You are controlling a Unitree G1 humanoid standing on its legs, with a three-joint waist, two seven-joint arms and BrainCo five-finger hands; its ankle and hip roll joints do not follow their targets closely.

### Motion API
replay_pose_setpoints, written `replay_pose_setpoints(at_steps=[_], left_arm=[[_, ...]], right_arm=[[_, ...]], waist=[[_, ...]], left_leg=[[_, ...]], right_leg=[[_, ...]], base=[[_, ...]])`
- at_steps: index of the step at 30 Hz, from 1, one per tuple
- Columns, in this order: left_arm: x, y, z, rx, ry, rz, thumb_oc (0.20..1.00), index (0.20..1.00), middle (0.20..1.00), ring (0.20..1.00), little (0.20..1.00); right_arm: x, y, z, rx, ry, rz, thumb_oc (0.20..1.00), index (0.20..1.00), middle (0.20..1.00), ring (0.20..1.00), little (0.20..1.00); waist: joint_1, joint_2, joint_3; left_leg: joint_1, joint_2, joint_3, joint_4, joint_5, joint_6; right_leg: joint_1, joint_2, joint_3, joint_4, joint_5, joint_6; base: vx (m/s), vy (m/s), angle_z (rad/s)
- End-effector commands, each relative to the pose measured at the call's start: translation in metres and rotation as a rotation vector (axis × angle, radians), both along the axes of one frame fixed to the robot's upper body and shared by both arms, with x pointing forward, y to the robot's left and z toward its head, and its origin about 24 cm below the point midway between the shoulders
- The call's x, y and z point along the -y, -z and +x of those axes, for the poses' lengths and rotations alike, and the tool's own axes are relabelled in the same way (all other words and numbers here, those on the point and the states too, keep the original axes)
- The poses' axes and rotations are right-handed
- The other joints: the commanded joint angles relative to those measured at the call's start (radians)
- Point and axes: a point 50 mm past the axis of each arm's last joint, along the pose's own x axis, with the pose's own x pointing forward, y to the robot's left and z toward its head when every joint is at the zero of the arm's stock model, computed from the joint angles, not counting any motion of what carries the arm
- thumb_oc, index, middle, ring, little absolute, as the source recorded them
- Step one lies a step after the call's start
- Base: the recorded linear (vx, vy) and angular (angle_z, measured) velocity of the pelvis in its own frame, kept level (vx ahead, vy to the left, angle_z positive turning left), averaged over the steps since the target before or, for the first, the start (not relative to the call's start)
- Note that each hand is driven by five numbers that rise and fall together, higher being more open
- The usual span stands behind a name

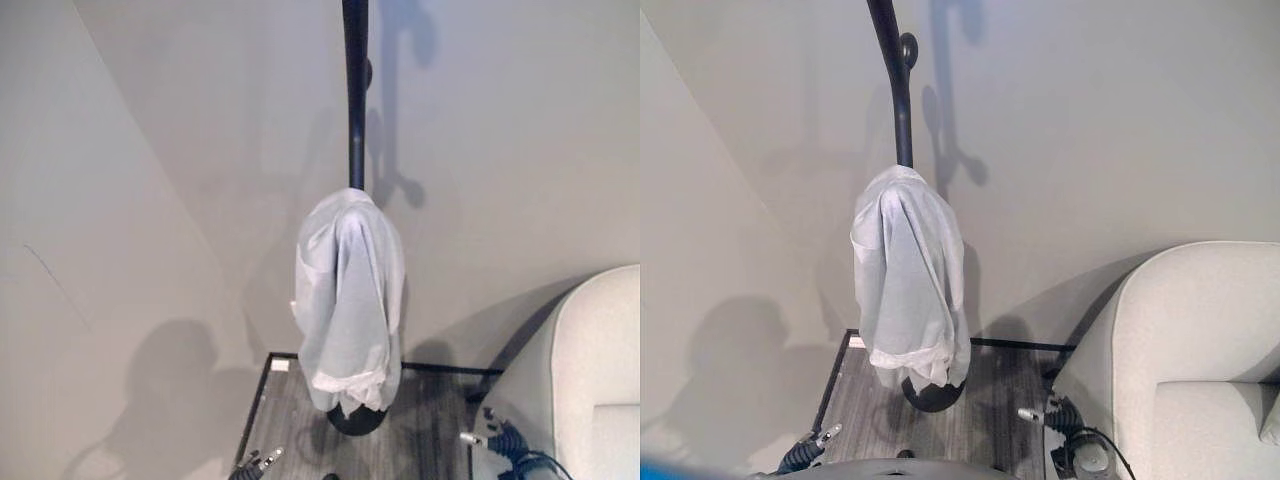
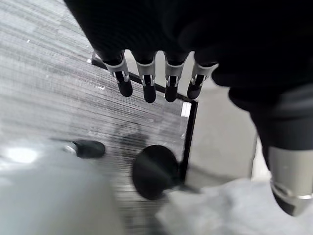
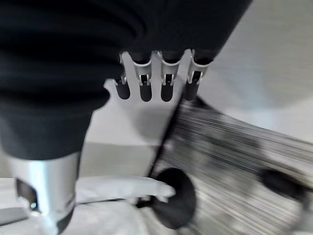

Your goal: Hang the clothes on the sofa on the clothes rack.

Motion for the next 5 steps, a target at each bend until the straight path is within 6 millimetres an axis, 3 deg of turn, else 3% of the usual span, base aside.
replay_pose_setpoints(at_steps=[1, 5], left_arm=[[-0.013, -0.006, 0.024, 0.038, 0.099, 0.07, 1.0, 1.0, 1.0, 1.0, 1.0], [-0.011, 0.001, 0.011, -0.041, 0.089, 0.057, 1.0, 1.0, 1.0, 1.0, 1.0]], right_arm=[[0.002, -0.005, 0.021, 0.056, 0.023, -0.009, 1.0, 1.0, 1.0, 1.0, 1.0], [0.0, 0.012, -0.005, -0.083, 0.07, -0.001, 1.0, 1.0, 1.0, 1.0, 1.0]], waist=[[0.01, -0.016, 0.021], [0.007, -0.018, 0.017]], left_leg=[[0.065, 0.071, 0.061, 0.014, -0.095, -0.029], [0.069, 0.069, 0.065, 0.014, -0.1, -0.03]], right_leg=[[-0.034, -0.134, -0.051, 0.032, 0.044, 0.092], [-0.032, -0.134, -0.05, 0.031, 0.043, 0.091]], base=[[0.0, -0.003, -0.05], [0.0, -0.001, -0.01]])
